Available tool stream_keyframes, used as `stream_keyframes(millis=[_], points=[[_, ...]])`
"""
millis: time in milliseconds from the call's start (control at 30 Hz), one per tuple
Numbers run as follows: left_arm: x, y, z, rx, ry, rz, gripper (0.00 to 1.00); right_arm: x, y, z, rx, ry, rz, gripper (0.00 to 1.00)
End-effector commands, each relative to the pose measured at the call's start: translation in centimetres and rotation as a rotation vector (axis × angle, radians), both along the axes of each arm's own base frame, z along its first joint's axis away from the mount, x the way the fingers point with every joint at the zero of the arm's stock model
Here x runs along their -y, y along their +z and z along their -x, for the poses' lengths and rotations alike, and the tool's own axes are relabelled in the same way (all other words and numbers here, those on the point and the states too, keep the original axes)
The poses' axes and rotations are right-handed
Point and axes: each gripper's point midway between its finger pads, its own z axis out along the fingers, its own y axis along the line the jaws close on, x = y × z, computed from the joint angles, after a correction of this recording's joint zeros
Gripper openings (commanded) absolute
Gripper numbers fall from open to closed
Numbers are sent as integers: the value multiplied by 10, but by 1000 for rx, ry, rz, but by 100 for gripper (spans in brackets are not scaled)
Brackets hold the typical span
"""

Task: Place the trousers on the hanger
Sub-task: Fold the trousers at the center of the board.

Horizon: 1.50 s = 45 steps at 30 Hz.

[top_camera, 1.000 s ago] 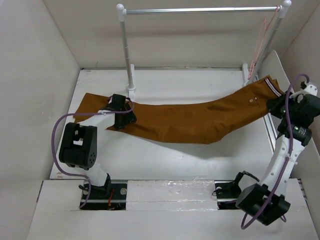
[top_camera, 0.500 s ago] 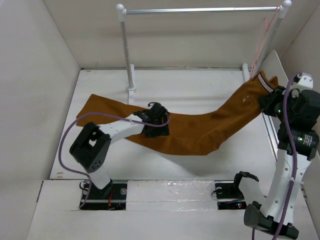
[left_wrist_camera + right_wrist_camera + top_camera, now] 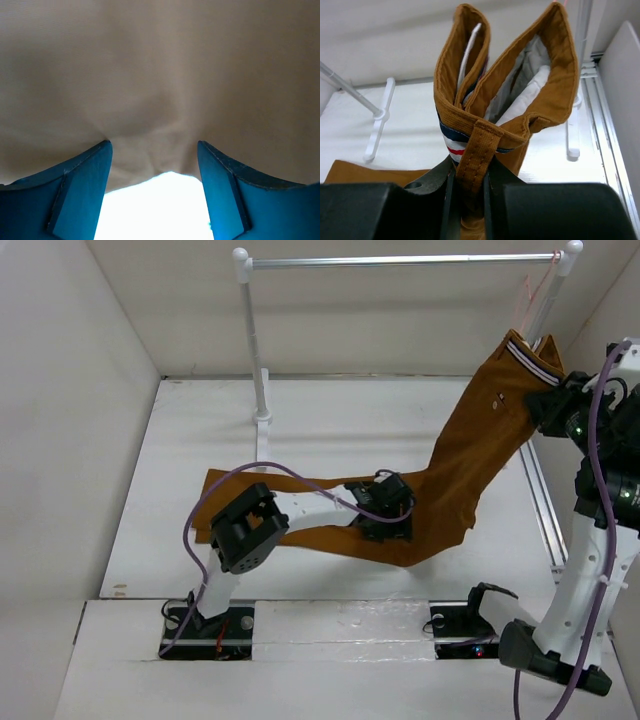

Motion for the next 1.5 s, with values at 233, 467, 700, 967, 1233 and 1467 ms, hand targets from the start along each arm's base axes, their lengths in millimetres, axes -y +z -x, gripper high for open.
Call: stream_keyframes(millis=[233,467,700,967,1233,1467], points=[[-109,127,-78,234,374,83,68,-76,47,-18,194,296,66,0],[-339,141,-95,335,838,59,69,-174,48,-28,215,481,15,0],[-408,196,-83,473,1005,72,69,-282,45,-46,196,573,14,0],[-417,290,-91,663,1061,161,69,-423,14,-53,146,723,49,0],[-442,331,-71,783,1147,109,70,-557,-75,-3,63,958,48,17],[-446,330,-70,791,1140,69,70,-557,-134,6,-92,1115,8,96]])
